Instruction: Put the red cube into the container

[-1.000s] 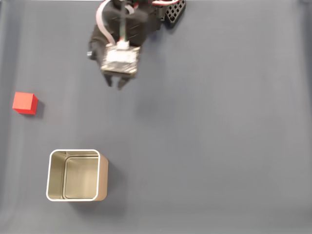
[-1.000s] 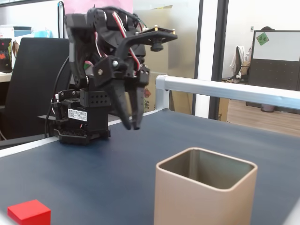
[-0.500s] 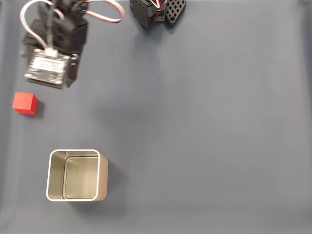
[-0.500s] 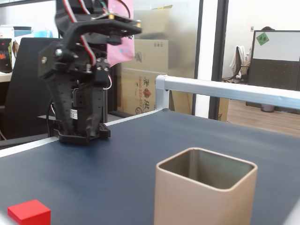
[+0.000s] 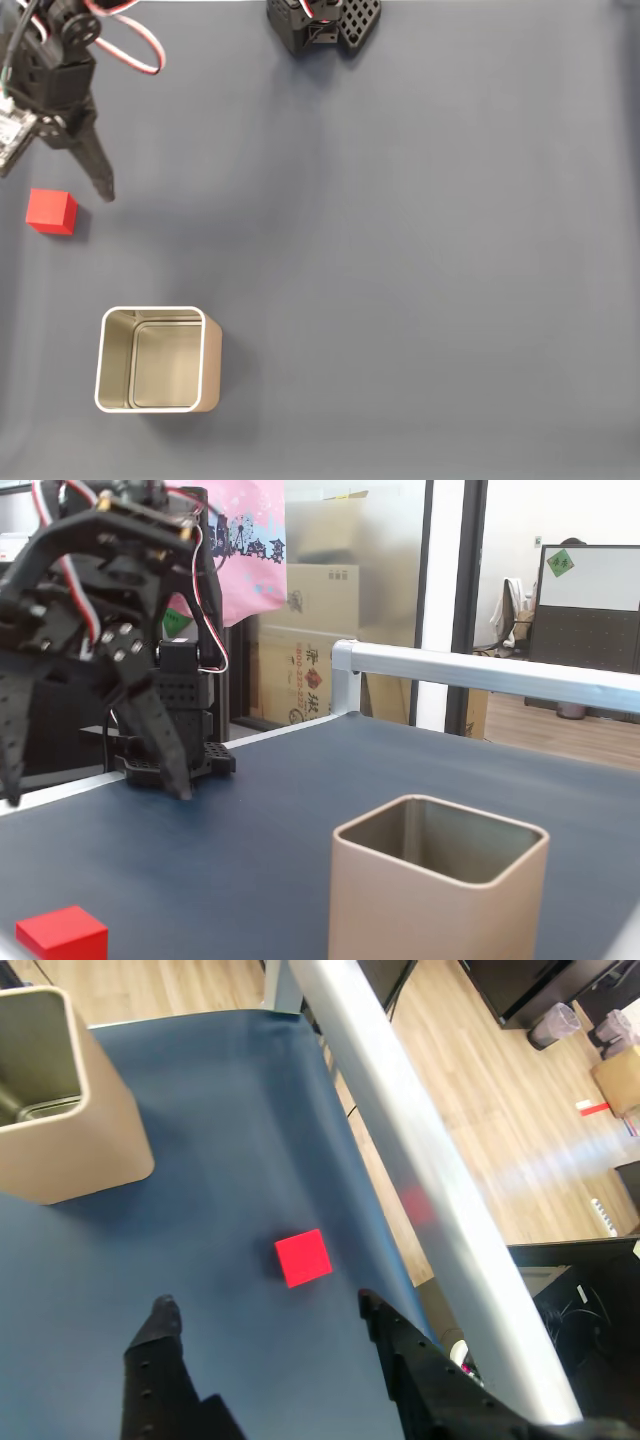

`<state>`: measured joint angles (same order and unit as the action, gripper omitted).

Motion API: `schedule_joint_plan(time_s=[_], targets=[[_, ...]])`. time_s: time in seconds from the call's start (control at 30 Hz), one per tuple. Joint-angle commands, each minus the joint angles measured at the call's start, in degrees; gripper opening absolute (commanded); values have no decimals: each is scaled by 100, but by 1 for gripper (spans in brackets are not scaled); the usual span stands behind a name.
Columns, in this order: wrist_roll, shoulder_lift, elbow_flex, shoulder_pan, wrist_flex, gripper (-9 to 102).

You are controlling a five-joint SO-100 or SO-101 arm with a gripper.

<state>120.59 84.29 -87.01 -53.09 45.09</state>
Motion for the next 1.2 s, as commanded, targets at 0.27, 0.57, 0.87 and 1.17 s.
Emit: schedule_joint_plan(time_s=[0.27,0.57,0.87,1.17], targets=[[624,-765,272,-35,-1169,45],[677,-1274,176,79,-1714,46],[580,-1670,62,123,-2118,46],[439,-1749,-62,193,-2215,45]])
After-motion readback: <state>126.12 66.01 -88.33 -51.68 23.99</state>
